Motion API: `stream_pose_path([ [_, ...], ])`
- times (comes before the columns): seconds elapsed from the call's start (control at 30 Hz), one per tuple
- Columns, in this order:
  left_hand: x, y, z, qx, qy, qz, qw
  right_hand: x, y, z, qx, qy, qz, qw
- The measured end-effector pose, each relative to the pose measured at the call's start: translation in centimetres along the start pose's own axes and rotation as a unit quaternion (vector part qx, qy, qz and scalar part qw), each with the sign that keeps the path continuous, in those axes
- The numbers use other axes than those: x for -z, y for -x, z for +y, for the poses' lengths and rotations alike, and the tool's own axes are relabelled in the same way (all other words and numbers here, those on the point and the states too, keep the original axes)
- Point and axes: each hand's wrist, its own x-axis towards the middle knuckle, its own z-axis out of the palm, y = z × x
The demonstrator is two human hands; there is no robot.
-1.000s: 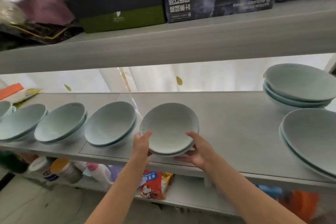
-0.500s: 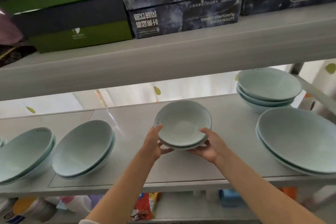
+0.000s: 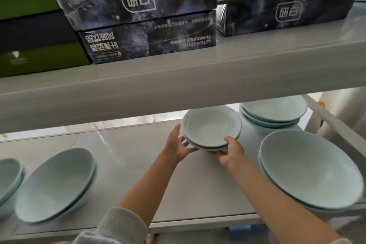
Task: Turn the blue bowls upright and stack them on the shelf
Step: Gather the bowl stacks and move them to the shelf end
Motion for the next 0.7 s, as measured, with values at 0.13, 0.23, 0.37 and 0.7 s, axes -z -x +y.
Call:
stream_pose_path([
  [0.13, -0.2, -0.4, 0.0, -0.003, -0.010, -0.023, 1.000, -0.1, -0.6, 0.4, 0.016, -0.013, 0.008, 1.000],
  [0.23, 0.4, 0.0, 0.0, -0.015, -0.032, -0.009, 0.999, 0.0, -0.6, 1.0, 0.025, -0.006, 0.003, 1.000],
  [0.37, 2.7, 1.0, 0.9, -0.070, -0.137, 0.050, 0.987, -0.5, 0.5, 3.3, 0.006, 0.027, 0.007, 1.000],
  [0.7, 18.9, 7.0, 10.9, -0.280, -0.487, 0.252, 0.788, -5.3, 5.8, 16.1, -0.085, 0.104, -0.068, 0.989],
])
